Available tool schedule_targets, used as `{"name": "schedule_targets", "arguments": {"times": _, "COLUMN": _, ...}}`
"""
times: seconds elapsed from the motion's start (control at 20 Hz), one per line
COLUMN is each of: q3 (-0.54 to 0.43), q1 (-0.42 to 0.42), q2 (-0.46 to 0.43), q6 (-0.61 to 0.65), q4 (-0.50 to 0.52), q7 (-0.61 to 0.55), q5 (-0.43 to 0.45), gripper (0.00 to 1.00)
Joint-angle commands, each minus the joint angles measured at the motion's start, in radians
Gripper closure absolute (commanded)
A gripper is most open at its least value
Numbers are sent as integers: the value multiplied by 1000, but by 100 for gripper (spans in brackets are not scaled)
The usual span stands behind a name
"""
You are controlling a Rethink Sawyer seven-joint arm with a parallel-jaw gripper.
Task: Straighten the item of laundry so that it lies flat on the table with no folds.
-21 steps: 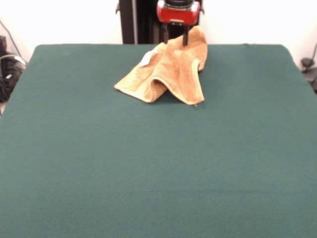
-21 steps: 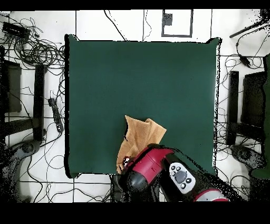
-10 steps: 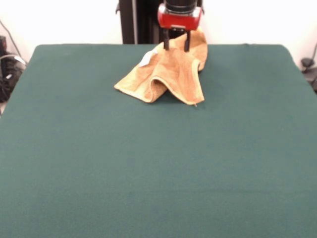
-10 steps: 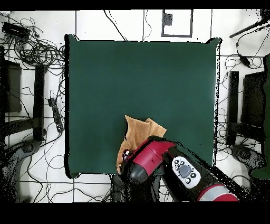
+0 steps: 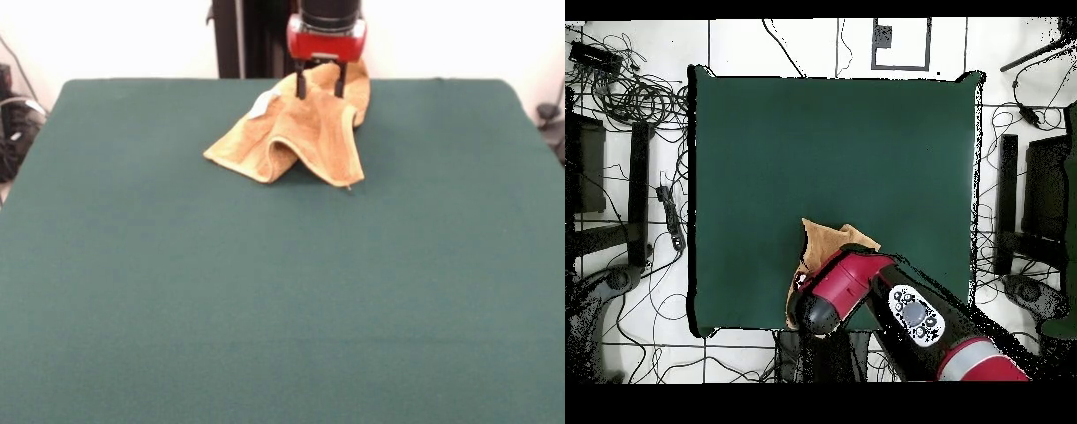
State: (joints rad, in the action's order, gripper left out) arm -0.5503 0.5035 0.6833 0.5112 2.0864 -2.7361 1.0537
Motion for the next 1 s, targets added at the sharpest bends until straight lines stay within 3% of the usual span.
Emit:
{"name": "schedule_targets", "arguments": {"times": 0.05, "q3": -137, "q1": -1, "q2": -88, "q6": 121, "q4": -126, "q7": 433, "q5": -30, "gripper": 0}}
{"name": "schedule_targets", "arguments": {"times": 1.0, "q3": -114, "q1": -34, "q2": -139, "q6": 72, "q4": -175, "q7": 453, "q5": -20, "gripper": 0}}
